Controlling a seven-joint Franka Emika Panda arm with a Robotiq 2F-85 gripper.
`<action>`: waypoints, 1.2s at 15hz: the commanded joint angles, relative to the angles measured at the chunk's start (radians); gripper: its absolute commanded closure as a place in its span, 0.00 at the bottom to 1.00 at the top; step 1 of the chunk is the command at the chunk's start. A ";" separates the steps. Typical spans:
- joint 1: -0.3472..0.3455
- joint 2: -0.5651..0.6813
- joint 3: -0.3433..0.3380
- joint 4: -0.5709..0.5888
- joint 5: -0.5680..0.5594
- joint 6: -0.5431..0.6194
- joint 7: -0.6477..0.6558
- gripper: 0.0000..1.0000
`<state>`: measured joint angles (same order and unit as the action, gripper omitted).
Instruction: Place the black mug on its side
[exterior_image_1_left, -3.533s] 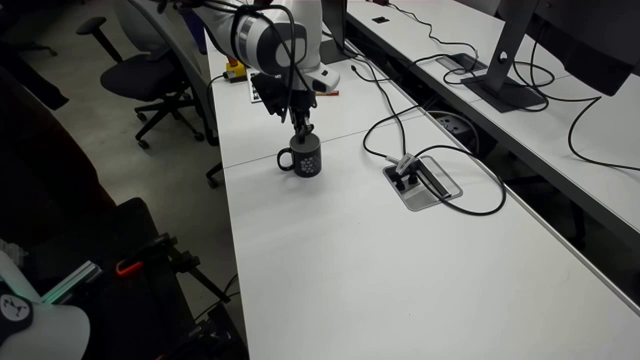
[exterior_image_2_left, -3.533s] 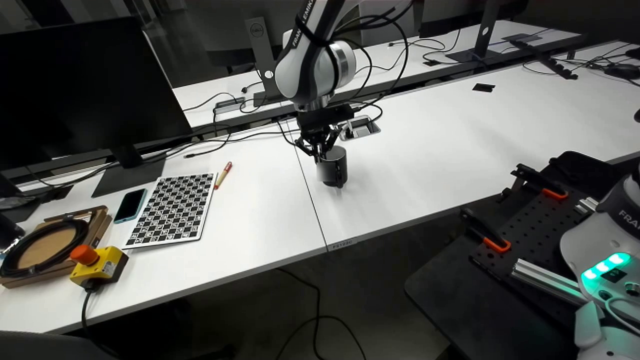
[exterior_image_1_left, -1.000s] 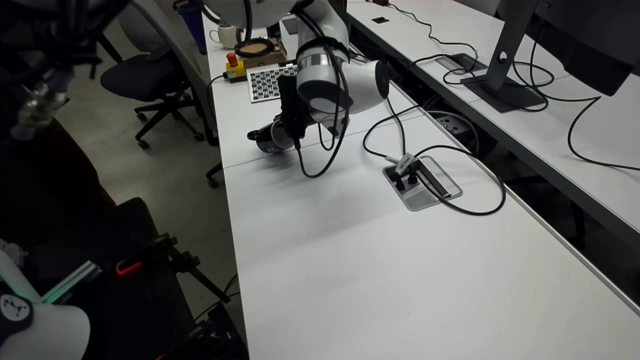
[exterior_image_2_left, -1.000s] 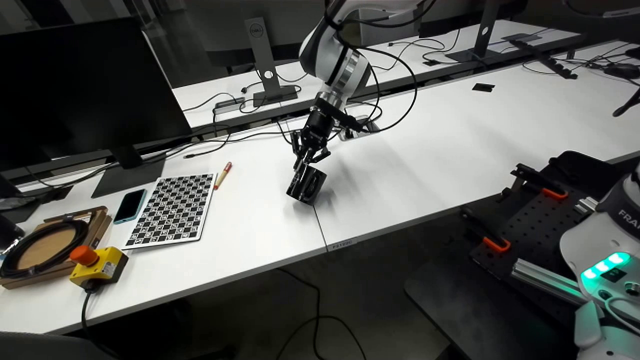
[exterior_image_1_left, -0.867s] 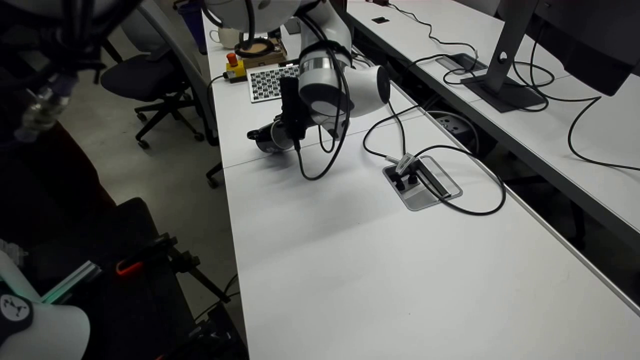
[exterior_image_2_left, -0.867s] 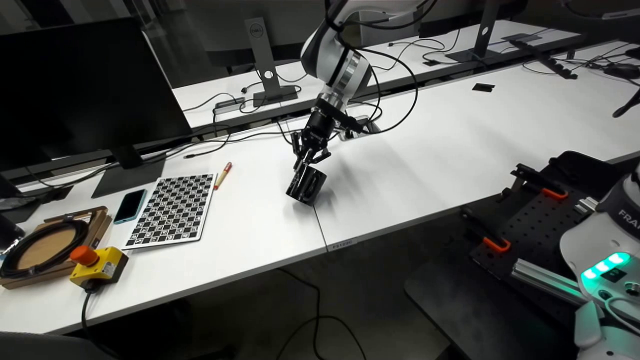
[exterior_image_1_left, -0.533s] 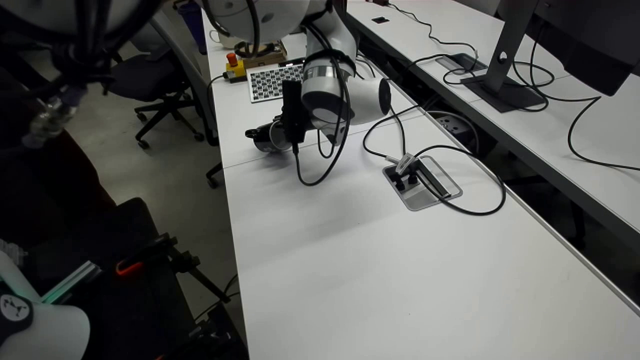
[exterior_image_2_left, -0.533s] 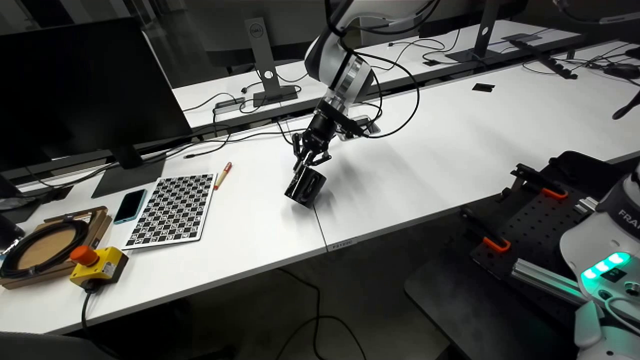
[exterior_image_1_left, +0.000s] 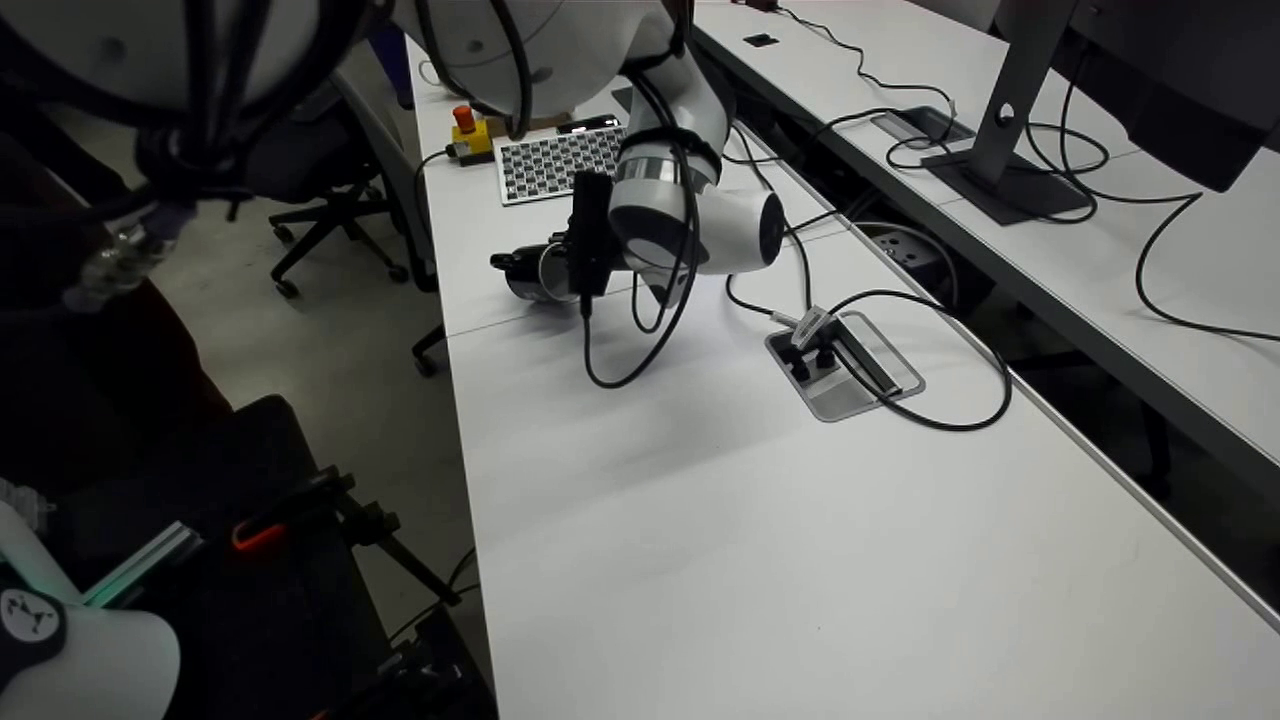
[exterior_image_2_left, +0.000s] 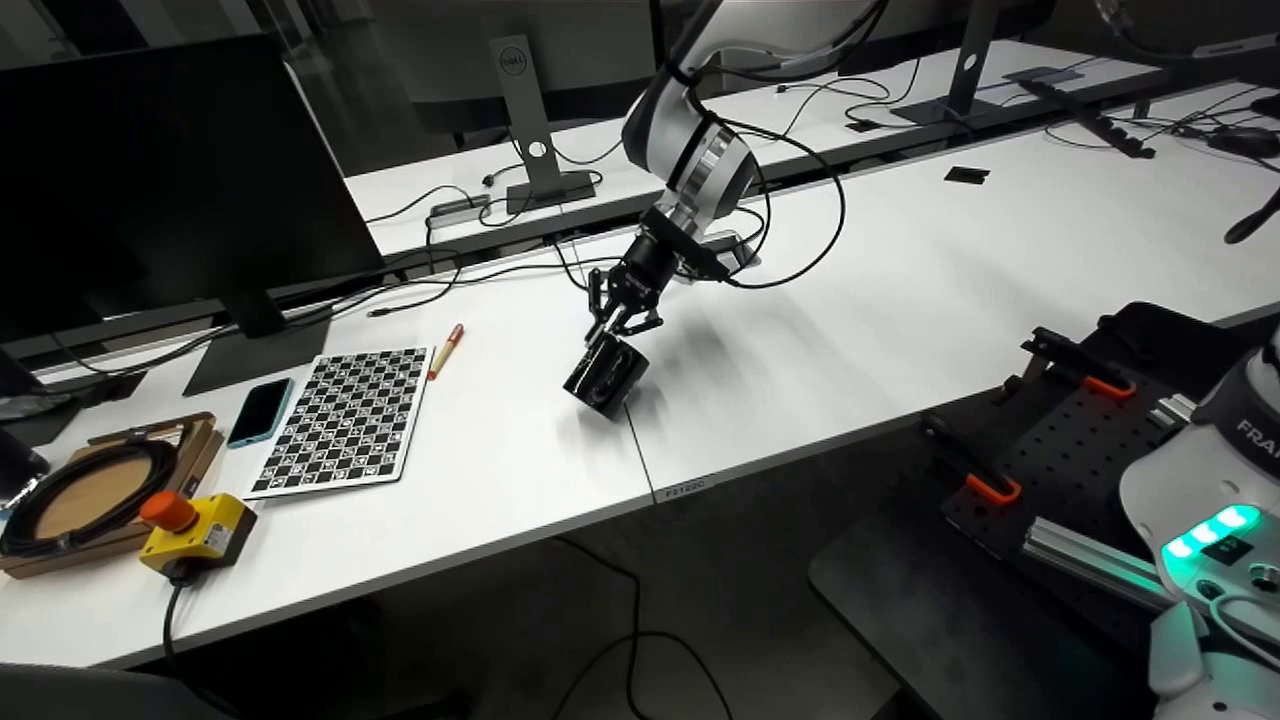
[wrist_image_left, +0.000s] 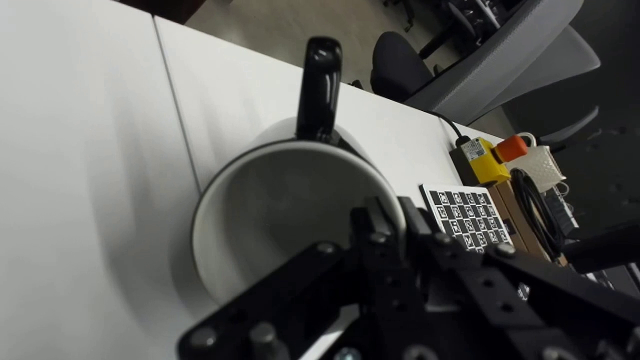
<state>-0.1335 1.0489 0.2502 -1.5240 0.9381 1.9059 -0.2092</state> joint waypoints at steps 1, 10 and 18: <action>0.027 0.036 -0.035 0.049 0.057 -0.017 0.020 0.98; 0.052 0.036 -0.073 0.059 0.096 -0.015 0.035 0.98; 0.053 0.006 -0.076 0.025 0.102 -0.021 0.020 0.90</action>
<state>-0.0991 1.0544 0.1982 -1.5058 1.0218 1.8986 -0.1846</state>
